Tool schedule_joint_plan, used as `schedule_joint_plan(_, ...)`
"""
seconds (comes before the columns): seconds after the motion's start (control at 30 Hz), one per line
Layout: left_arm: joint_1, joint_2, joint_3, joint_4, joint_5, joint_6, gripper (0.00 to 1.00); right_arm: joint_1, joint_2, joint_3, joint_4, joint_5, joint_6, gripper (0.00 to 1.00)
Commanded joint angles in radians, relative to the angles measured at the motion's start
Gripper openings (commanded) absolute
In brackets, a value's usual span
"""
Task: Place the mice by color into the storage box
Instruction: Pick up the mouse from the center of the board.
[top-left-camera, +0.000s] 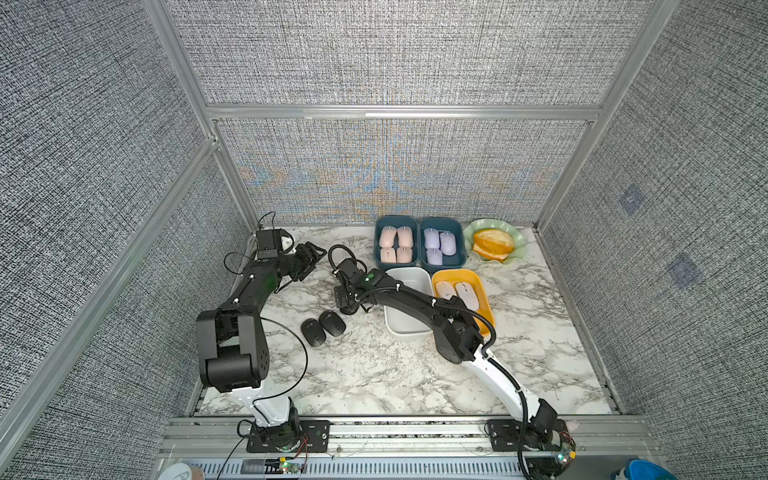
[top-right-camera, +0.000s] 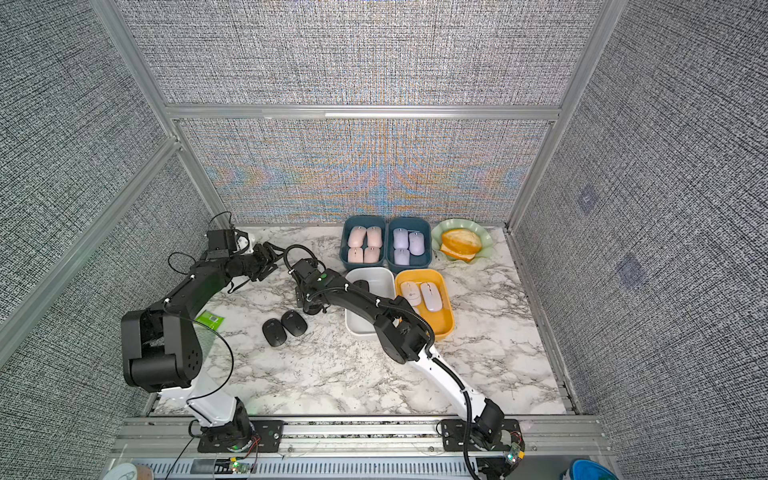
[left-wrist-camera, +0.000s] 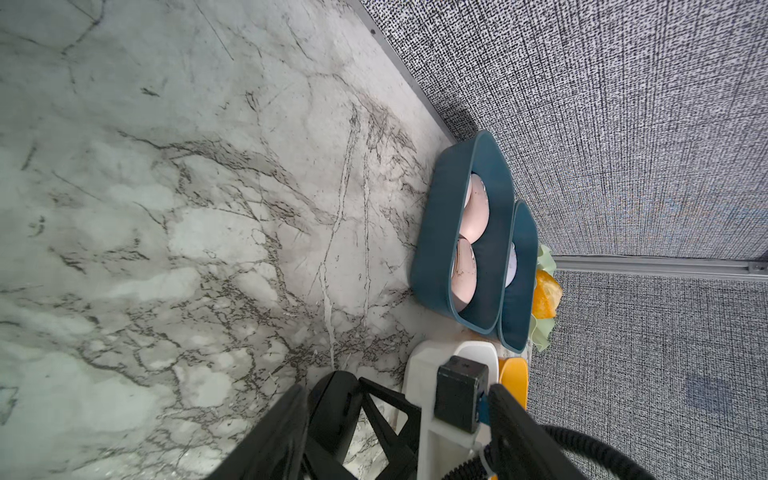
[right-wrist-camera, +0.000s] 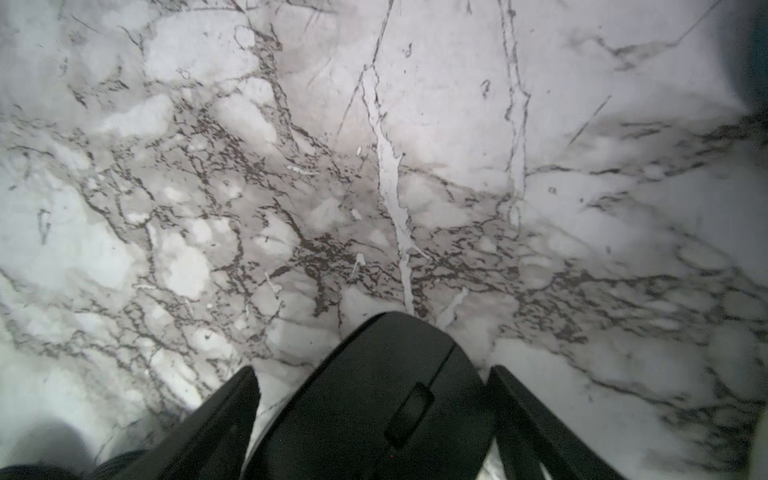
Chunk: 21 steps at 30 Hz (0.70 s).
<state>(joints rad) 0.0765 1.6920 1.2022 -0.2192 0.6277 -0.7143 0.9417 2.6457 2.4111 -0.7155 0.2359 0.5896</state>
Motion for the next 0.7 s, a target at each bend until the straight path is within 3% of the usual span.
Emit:
schedule_joint_plan(0.0, 0.003, 0.002, 0.007, -0.004, 0.004, 0.006, 0.70, 0.018, -0.004, -0.015, -0.125, 0.149, -0.031, 0.87)
schedule_joint_plan(0.17, 0.002, 0.001, 0.007, 0.000, 0.002, 0.003, 0.70, 0.032, -0.110, -0.168, -0.091, 0.219, -0.073, 0.86)
schedule_joint_plan(0.33, -0.001, -0.031, -0.001, 0.005, -0.027, 0.010, 0.70, 0.028, -0.174, -0.254, -0.042, 0.178, -0.132, 0.86)
schedule_joint_plan(0.43, -0.003, -0.032, -0.003, 0.007, -0.025, 0.010, 0.70, 0.024, -0.165, -0.246, -0.014, 0.086, -0.168, 0.86)
schedule_joint_plan(0.67, -0.006, -0.003, 0.004, 0.000, -0.006, 0.008, 0.70, 0.007, -0.107, -0.190, -0.036, 0.018, -0.121, 0.82)
